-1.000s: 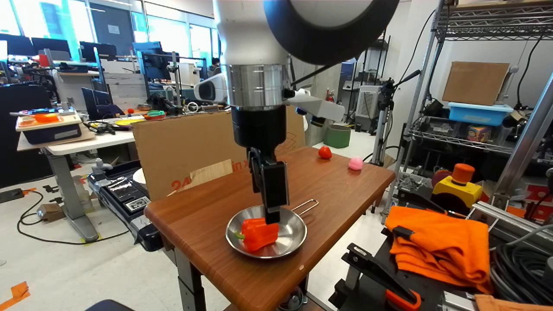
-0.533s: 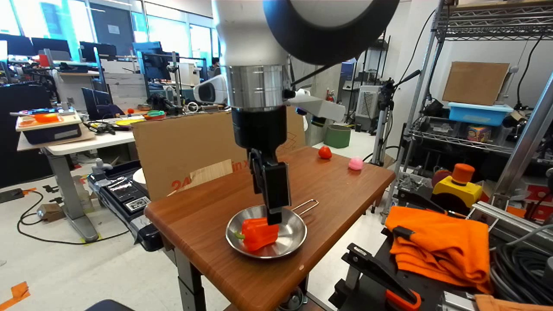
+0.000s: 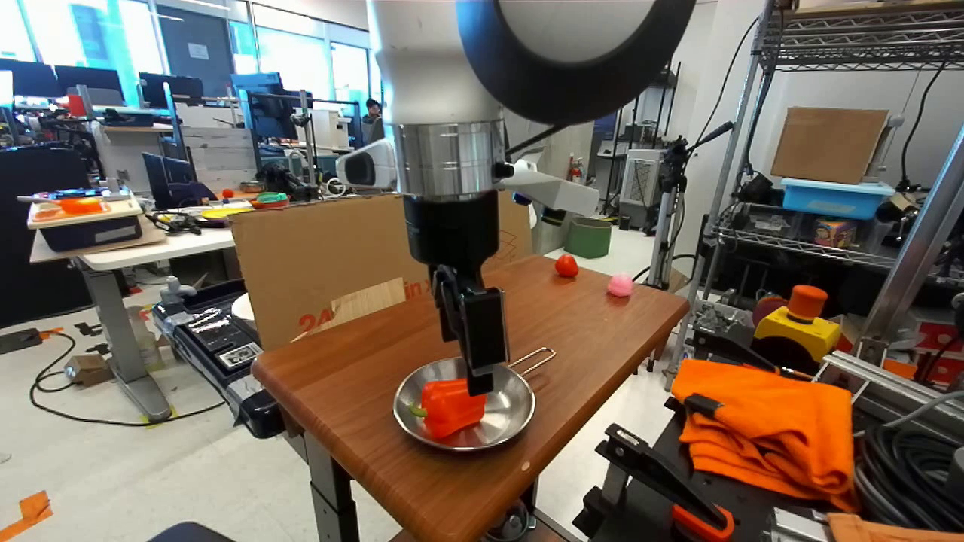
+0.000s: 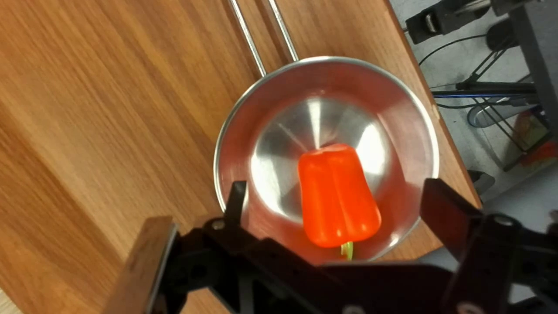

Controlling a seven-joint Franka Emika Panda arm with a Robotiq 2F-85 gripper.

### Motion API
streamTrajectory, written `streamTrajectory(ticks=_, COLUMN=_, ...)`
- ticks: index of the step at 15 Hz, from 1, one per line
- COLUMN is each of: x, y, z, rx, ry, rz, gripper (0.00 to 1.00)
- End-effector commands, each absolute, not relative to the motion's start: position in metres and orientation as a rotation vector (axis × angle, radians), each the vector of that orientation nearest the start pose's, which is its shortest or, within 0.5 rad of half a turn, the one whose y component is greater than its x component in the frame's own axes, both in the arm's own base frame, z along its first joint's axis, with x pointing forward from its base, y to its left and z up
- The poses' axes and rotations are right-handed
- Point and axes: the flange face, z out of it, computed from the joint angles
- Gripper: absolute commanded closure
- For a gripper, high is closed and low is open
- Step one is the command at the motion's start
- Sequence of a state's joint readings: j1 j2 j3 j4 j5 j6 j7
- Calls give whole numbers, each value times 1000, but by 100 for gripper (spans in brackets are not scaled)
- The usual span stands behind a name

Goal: Remove the pepper from the pan and put it on the table

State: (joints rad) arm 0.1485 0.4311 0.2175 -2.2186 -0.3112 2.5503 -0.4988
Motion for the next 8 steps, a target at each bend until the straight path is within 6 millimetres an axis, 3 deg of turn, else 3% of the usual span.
streamTrajectory(ticks=1, x=510, y=201, z=166, rx=-2650, ry=-1748, rz=168, gripper=0)
streamTrajectory(ticks=8, x=512, y=212, z=163, rx=-2582, ry=-1837, rz=176, gripper=0)
